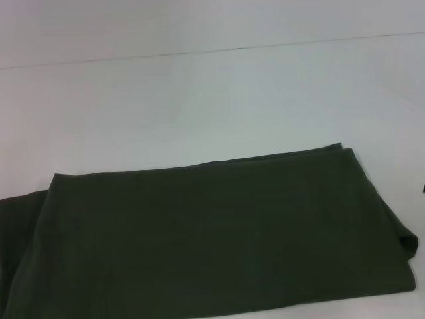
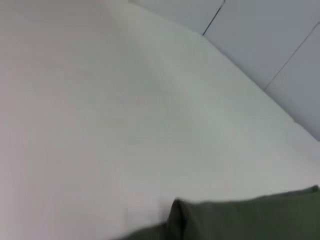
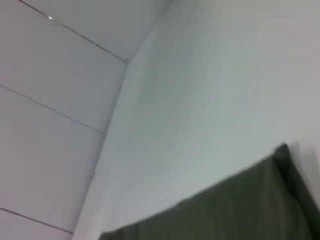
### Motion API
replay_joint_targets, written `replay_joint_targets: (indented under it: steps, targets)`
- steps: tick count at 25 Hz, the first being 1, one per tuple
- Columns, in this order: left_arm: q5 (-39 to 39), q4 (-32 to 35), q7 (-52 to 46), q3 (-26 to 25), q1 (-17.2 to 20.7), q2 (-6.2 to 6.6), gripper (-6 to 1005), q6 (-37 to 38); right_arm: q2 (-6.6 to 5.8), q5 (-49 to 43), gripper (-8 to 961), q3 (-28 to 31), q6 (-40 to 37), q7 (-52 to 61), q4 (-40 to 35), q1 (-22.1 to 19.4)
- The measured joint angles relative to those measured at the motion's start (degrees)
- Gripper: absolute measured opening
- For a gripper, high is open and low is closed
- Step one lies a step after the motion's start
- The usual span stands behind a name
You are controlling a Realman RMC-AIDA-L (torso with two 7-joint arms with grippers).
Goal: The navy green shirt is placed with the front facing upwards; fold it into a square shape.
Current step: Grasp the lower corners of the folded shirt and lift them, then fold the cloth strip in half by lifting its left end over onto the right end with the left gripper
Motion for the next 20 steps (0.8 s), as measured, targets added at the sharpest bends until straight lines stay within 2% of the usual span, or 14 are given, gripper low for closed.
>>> replay_joint_targets:
  steps: [3, 7, 13, 16, 20]
  targets:
    - [0.0, -2.0, -0.2, 0.0, -1.7, 0.82, 844, -0.5, 0.42, 2.6, 713, -0.1, -0.1, 0.0, 0.0, 1.0]
    - [0.1, -2.6, -0.4, 0.0, -3.2, 1.24, 849, -1.1, 1.12, 4.8, 735, -0.4, -0.5, -0.8, 0.6, 3.2]
    - [0.0, -2.8, -2.8, 0.5, -4.2, 1.54, 853, -4.6, 2.17, 5.5, 940, -0.5, -0.5, -2.5, 1.9, 8.1]
    - [0.4, -2.8, -4.4, 1.6, -4.3, 1.88, 852, -5.0, 2.76, 5.5, 942, -0.6, -0.3, -2.8, 2.1, 10.7]
    - [1.7, -2.4, -7.4, 4.3, -4.3, 2.46, 849, -5.0, 2.92, 5.4, 944, -0.7, 0.0, -2.5, 2.1, 12.7]
